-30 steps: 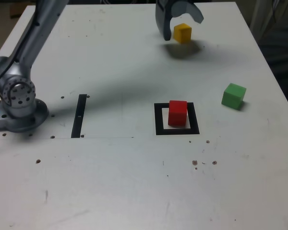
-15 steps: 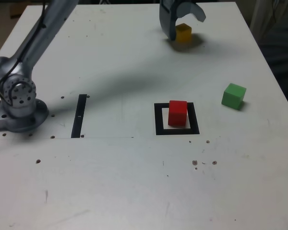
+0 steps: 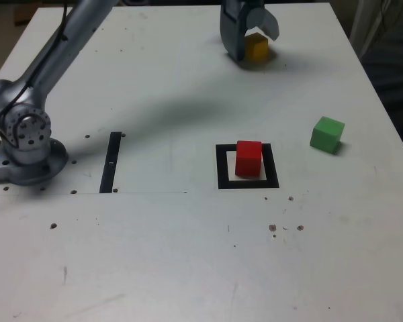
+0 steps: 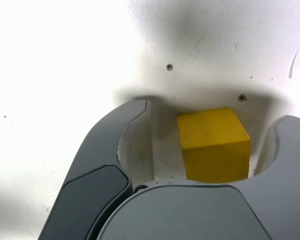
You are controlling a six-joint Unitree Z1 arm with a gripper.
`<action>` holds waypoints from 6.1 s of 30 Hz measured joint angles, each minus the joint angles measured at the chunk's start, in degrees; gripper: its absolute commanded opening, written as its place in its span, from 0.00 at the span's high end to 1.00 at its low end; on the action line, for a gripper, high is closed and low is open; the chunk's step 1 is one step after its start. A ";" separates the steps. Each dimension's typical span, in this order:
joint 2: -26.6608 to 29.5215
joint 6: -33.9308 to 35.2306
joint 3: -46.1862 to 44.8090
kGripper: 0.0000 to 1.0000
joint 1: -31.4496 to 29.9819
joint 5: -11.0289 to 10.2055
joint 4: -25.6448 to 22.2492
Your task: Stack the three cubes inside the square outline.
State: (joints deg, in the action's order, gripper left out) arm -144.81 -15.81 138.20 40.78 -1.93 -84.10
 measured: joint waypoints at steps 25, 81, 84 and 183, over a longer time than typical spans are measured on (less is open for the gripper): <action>0.16 -2.29 -0.32 0.71 -0.84 -0.35 -1.12; 38.27 8.85 -48.35 0.71 -39.94 2.12 10.68; 38.32 10.57 -49.07 0.71 -42.31 2.13 11.28; 23.04 -17.96 -25.33 0.00 -32.75 -6.85 9.28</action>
State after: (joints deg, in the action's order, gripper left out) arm -121.77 -33.78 112.87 8.02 -8.79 -74.82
